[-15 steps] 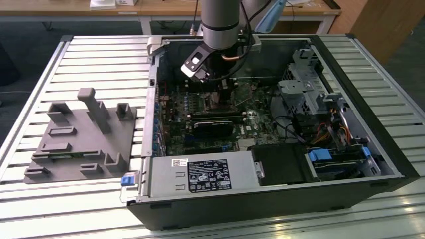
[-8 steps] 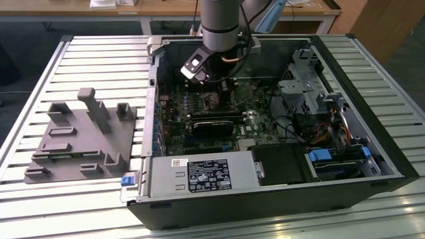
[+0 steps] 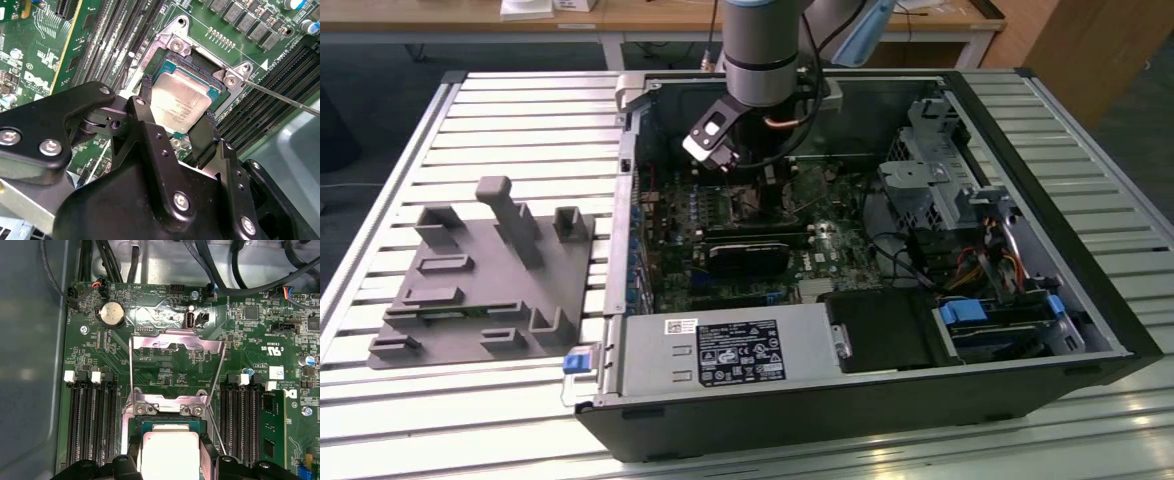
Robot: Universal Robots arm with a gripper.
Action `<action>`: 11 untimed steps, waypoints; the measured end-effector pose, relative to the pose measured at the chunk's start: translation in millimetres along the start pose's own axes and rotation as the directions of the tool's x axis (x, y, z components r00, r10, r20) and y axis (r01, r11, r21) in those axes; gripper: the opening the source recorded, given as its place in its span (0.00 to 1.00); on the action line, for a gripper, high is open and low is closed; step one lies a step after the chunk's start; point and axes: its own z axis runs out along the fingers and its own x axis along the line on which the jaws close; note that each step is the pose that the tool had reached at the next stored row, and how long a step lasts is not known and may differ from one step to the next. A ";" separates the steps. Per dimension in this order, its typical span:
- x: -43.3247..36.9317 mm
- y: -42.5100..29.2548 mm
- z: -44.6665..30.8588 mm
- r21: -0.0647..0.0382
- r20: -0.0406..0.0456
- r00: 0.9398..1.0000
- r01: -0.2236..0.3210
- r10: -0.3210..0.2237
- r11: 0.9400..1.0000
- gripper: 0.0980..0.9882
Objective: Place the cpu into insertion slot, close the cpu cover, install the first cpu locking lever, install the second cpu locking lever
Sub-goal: 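Place the cpu into insertion slot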
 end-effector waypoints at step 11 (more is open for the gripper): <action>0.8 -1.2 4.7 0.001 0.002 1.000 0.000 0.000 1.000 0.50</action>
